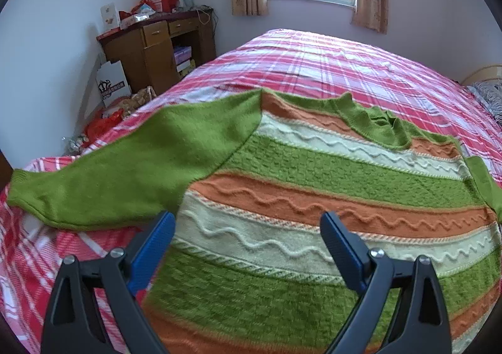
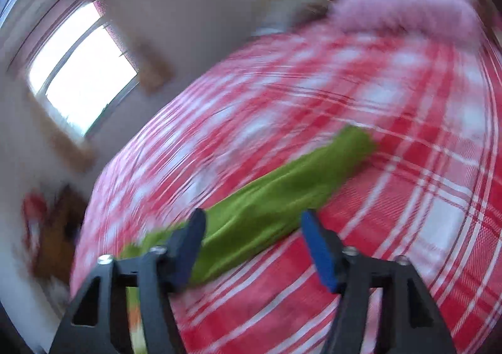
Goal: Fold small clothes
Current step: 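Grasp the green sleeve cuff with the right gripper and lift it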
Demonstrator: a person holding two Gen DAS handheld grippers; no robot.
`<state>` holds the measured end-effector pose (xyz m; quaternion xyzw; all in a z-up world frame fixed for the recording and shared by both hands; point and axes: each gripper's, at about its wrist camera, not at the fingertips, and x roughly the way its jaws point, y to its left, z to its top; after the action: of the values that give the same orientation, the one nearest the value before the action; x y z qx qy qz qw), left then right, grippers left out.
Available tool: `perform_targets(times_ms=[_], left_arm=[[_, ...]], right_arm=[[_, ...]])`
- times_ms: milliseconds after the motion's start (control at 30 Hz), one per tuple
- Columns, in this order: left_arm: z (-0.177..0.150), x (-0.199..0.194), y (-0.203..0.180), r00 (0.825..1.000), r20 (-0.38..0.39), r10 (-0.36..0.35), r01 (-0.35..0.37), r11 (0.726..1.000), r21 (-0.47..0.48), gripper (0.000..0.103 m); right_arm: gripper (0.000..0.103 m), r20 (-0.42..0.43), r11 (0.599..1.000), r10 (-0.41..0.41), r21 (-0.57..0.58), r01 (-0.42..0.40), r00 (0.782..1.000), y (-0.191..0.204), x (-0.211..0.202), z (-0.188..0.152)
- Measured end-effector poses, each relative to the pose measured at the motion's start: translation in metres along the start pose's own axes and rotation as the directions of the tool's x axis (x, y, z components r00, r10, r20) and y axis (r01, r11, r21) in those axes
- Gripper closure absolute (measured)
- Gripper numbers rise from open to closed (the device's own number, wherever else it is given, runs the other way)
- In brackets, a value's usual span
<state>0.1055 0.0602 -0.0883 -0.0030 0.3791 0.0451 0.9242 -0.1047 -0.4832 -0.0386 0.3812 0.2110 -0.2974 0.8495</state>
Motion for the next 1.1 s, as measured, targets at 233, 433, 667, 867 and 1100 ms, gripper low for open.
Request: perform_targets(times_ms=[233,433,667,867,1100], left_arm=[[-0.012,0.005,-0.01,1.0,-0.016,-0.003,0.003,1.0,0.027,0.0],[-0.01,0.008,-0.012,1.0,-0.018,-0.003,0.003,1.0,0.03,0.0],[-0.009,0.01,-0.012,1.0,-0.016,-0.004,0.005,1.0,0.028,0.0],[-0.009,0.01,-0.012,1.0,-0.016,-0.004,0.005,1.0,0.028,0.0],[-0.009,0.011,-0.012,1.0,-0.015,-0.007,0.008,1.0,0.026,0.0]], right_arm=[[0.045,0.013,0.976,-0.04,0.214,0.037,0.999,-0.077,0.033,0.051],[0.046,-0.055,0.953,0.021,0.303,-0.004,0.998,-0.089,0.065,0.046],[0.058,0.013,0.965,0.034,0.259,-0.036,0.999,-0.084,0.067,0.041],[0.094,-0.036,0.976,0.077,0.207,-0.068,0.996,-0.092,0.08,0.045],[0.094,0.036,0.989,0.133,0.054,-0.135,0.99,-0.044,0.028,0.061]])
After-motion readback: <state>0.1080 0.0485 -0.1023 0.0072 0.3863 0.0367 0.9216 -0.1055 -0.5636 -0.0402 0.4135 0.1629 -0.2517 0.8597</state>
